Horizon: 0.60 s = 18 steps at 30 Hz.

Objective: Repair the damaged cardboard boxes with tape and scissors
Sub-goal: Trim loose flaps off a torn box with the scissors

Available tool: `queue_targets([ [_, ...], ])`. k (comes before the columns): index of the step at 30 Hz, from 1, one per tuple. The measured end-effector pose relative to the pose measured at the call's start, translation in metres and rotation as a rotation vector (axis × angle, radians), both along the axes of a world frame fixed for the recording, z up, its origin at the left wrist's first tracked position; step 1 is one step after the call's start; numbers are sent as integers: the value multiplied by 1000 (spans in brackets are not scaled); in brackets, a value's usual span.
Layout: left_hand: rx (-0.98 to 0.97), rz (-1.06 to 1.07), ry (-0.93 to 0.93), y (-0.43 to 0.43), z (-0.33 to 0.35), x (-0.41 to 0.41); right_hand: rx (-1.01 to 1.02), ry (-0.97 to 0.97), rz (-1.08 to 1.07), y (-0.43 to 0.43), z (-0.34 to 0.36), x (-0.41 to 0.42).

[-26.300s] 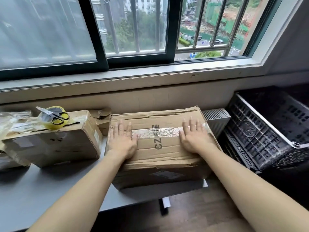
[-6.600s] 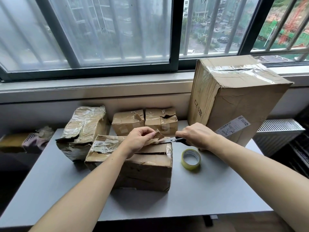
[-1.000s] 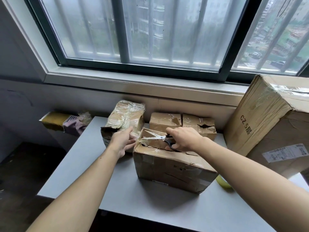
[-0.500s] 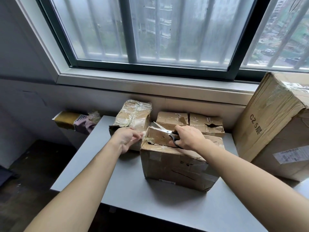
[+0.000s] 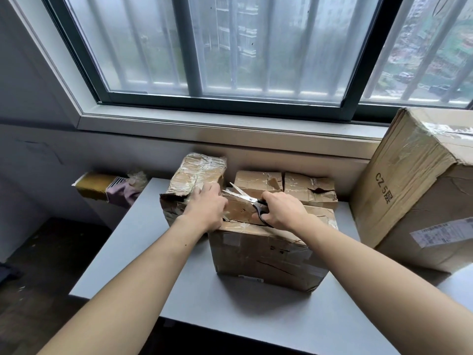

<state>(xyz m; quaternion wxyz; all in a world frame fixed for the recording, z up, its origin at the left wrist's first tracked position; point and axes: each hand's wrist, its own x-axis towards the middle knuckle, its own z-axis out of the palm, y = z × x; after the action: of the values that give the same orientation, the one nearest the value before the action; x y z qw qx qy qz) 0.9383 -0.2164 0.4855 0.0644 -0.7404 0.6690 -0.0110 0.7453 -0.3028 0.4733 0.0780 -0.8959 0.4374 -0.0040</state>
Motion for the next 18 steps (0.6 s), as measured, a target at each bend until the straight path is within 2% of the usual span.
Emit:
queue_targets([
  [4, 1, 36, -133, -9, -6, -4, 7, -19, -16, 1, -3, 0],
  [6, -78, 9, -66, -6, -13, 0, 10, -38, -23, 1, -4, -1],
  [11, -323, 267, 665, 4, -30, 10, 4, -61, -19, 1, -5, -2],
  [14, -340, 545, 977, 7, -27, 5, -11, -58, -21, 1, -6, -3],
  [18, -376, 789, 1295, 7, -31, 16, -27, -47, -11, 0, -7, -4],
])
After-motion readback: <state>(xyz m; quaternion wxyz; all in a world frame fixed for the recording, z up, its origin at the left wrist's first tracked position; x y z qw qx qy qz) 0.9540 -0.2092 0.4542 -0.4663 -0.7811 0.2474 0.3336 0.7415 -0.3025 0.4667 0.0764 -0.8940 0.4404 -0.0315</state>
